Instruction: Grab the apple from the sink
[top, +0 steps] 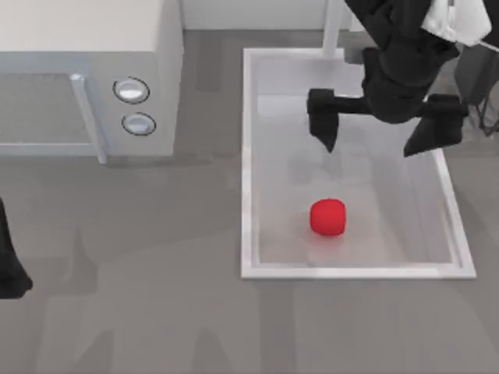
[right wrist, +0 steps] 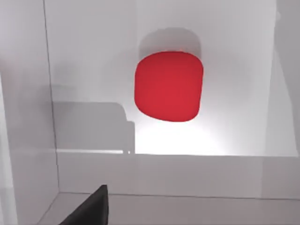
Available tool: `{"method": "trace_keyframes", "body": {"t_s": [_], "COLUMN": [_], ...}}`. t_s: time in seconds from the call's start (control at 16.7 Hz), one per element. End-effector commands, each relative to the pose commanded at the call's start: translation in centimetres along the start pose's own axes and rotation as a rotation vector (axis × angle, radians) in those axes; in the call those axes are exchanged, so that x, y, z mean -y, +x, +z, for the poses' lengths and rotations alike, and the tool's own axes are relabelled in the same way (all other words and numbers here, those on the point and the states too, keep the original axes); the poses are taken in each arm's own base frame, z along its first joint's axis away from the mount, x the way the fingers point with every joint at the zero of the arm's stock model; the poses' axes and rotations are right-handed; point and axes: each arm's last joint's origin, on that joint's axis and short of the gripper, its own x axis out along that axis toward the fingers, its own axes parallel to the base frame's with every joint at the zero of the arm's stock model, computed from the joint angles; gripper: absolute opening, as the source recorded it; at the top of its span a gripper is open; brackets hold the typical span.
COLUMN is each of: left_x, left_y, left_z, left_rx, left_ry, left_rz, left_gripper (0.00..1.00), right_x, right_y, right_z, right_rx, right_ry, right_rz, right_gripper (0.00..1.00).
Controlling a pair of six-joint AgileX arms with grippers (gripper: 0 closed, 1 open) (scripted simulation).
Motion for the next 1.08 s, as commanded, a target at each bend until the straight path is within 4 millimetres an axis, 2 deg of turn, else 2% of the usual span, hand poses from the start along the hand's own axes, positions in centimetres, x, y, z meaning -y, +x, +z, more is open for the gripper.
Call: {"method": "trace_keyframes", "body": {"t_s": [0.18, 0.3, 0.78, 0.9, 1.08], "left_x": [0.0, 0.0, 0.0, 0.0, 0.0], "left_y": [0.0, 0.0, 0.0, 0.0, 0.0], "left_z": [0.0, 0.0, 0.0, 0.0, 0.0], "left_rx": [0.0, 0.0, 0.0, 0.0, 0.0], "left_ry": [0.0, 0.0, 0.0, 0.0, 0.0], "left_rz": [0.0, 0.0, 0.0, 0.0, 0.0], "left_gripper": [1.0, 1.0, 1.0, 1.0, 1.0], "right_x": [-2.3, -3.1, -3.2, -3.1, -3.1], "right_y": [3.7, 5.2, 6.4, 8.5, 13.4], "right_z": [1.0, 1.2, 1.3, 1.2, 0.9], "right_rx": [-0.098, -0.133, -0.148, -0.152, -0.137], "right_ry": [-0.006, -0.008, -0.004, -0.005, -0.006], "right_rz": [-0.046, -0.065, -0.073, -0.075, -0.066], "right_gripper": [1.0, 1.0, 1.0, 1.0, 1.0]}}
